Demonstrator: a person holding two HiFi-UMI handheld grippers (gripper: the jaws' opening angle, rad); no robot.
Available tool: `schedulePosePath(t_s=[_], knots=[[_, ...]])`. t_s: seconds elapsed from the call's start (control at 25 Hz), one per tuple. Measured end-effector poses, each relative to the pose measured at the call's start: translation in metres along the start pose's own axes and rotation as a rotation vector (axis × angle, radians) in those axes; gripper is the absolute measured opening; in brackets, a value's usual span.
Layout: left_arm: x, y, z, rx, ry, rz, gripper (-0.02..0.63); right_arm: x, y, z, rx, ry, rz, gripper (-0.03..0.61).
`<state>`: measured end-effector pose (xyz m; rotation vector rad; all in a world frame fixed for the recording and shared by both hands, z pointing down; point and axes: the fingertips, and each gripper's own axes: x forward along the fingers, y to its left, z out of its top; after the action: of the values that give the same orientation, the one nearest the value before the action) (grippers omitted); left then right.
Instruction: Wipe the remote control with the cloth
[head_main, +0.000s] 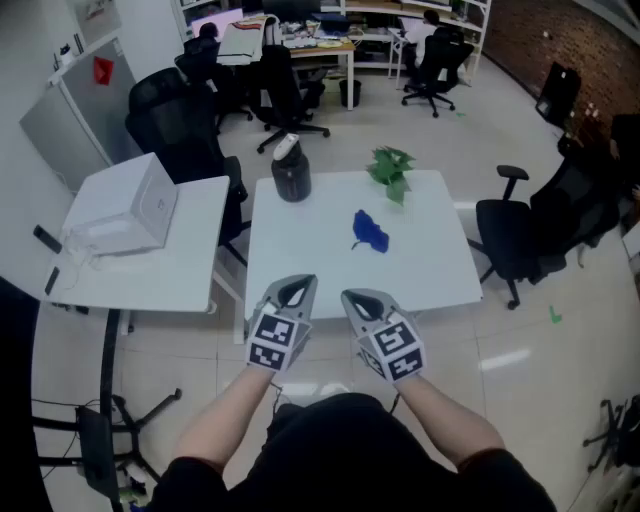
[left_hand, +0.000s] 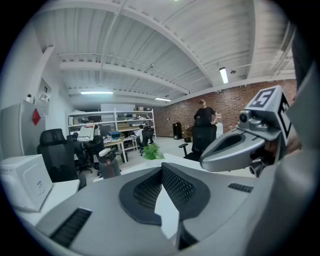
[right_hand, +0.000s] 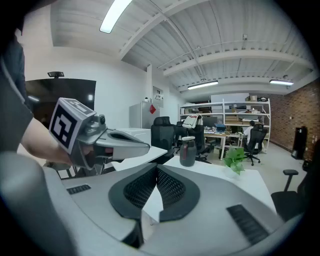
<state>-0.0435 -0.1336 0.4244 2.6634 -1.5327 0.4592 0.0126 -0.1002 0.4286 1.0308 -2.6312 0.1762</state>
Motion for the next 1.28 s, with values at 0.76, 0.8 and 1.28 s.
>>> schedulePosePath(t_s=[0.76,0.8,1.28], knots=[[0.23,0.29,0.031,-0.025,0.191,0.266,0.264,0.124,-0.148,-0.018,0.043,0.127,-0.052,0.009],[0.247,0.303,0.03,-0.03,0.2,0.265,0.264,0.138,-0.159,-0.018,0.051,0.139,-0.062,0.009],[0.36,0.372,-0.019,-0.074,0.321,0.177,0.264,0.238,-0.24,-0.038,0.152,0.251,-0.133,0.009]])
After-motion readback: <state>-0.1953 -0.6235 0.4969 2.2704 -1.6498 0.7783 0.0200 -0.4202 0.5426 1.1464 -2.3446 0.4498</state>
